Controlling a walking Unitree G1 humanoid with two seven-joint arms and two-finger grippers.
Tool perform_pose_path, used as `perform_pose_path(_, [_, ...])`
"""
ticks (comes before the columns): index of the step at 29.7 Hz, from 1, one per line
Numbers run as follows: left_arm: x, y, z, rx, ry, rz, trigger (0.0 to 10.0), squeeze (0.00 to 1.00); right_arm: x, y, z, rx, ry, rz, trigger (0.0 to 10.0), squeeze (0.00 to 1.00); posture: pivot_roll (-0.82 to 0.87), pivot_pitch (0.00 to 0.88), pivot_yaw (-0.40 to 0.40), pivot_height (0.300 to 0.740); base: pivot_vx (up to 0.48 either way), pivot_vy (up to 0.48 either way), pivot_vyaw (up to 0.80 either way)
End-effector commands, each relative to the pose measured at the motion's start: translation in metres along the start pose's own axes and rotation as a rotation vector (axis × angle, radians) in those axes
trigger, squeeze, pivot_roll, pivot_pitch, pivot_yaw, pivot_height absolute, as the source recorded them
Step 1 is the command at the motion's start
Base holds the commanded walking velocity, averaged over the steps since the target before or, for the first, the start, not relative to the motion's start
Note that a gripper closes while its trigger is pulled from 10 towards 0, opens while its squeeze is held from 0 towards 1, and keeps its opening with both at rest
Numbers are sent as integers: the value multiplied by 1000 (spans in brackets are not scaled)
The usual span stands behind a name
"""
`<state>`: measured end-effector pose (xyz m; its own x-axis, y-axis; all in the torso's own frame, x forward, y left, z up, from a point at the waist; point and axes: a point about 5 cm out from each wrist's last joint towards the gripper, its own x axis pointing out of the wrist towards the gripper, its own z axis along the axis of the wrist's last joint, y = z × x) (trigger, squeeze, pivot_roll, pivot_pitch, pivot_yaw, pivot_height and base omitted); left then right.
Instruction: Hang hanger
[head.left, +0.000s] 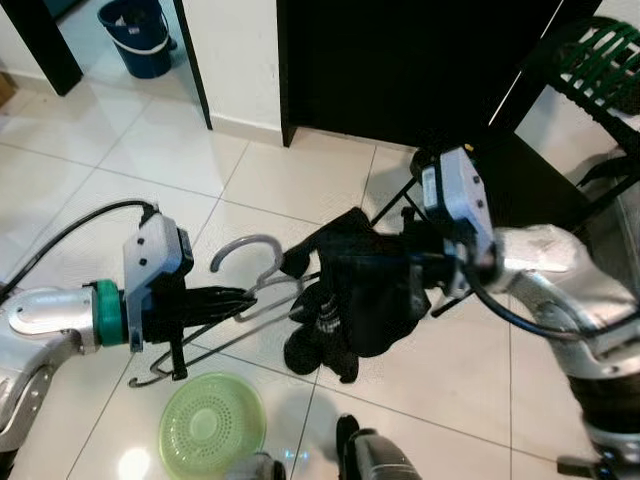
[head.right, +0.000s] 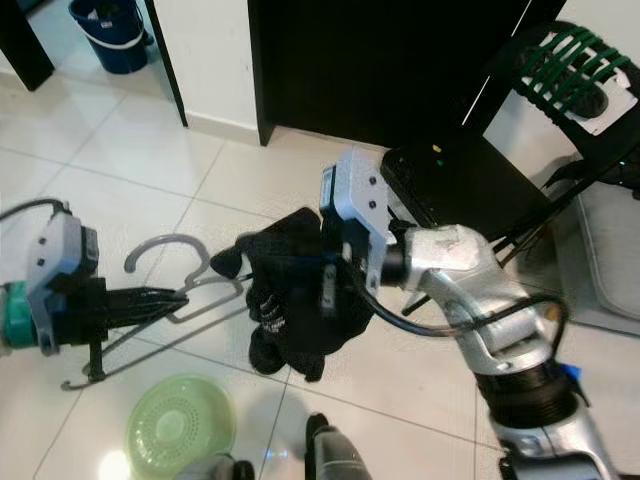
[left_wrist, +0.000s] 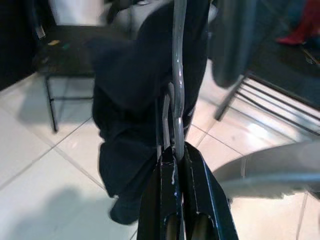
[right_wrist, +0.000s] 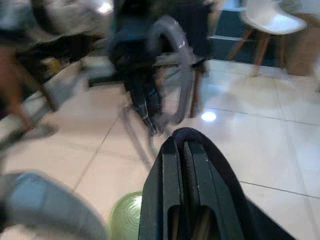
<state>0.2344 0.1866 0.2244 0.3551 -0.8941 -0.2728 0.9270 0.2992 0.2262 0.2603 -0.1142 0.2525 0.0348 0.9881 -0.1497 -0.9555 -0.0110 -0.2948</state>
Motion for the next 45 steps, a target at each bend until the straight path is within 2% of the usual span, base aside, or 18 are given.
perform_pose_path(1, [-9, -7, 14, 45, -7, -71, 10000, 0, -4, 5, 0, -31, 50, 75, 10000, 0, 17, 120, 19, 740, 0, 0, 0])
perform_pose_path(2, [-17, -8, 17, 62, 22, -82, 10000, 0, -11, 5, -4, -54, 110, 87, 10000, 0, 26, 120, 18, 740, 0, 0, 0])
perform_pose_path(5, [-17, -8, 17, 62, 22, -82, 10000, 0, -11, 5, -4, -54, 110, 87, 10000, 0, 26, 120, 18, 740, 0, 0, 0])
perform_pose_path(7, [-25, -9, 20, 74, 59, -102, 10000, 0, -20, 3, -6, -106, 198, 105, 10000, 0, 26, 119, 22, 740, 0, 0, 0])
perform_pose_path(12, [-21, -8, 12, 64, 73, -101, 10000, 0, -23, -2, -3, -190, 285, 128, 10000, 0, 10, 121, 25, 740, 0, 0, 0])
perform_pose_path(17, [-23, -8, 9, 55, 95, -88, 10000, 0, -27, 3, -4, -193, 330, 172, 10000, 0, 13, 121, 23, 740, 0, 0, 0])
perform_pose_path(24, [-28, -4, 3, 32, 115, -53, 10000, 0, -22, 9, -3, -180, 294, 190, 10000, 0, 12, 124, 27, 740, 0, 0, 0])
perform_pose_path(27, [-34, -16, -13, -46, 149, -46, 10000, 0, -18, 12, -7, -181, 279, 207, 10000, 0, 15, 129, 26, 740, 0, 0, 0])
perform_pose_path(31, [-34, -19, -16, -69, 145, -40, 10000, 0, -17, 11, -8, -185, 278, 210, 10000, 0, 17, 128, 22, 740, 0, 0, 0])
perform_pose_path(33, [-34, -27, -15, -113, 117, -34, 10000, 0, -16, 9, -8, -197, 279, 214, 10000, 0, 22, 128, 10, 740, 0, 0, 0])
perform_pose_path(38, [-35, -37, -15, -148, 97, -34, 10000, 0, -17, 4, -7, -215, 287, 219, 10000, 0, 29, 125, -1, 740, 0, 0, 0])
perform_pose_path(45, [-24, -33, -15, -140, 28, 32, 10000, 0, -13, -1, 2, -251, 264, 223, 10000, 0, 21, 115, -11, 740, 0, 0, 0])
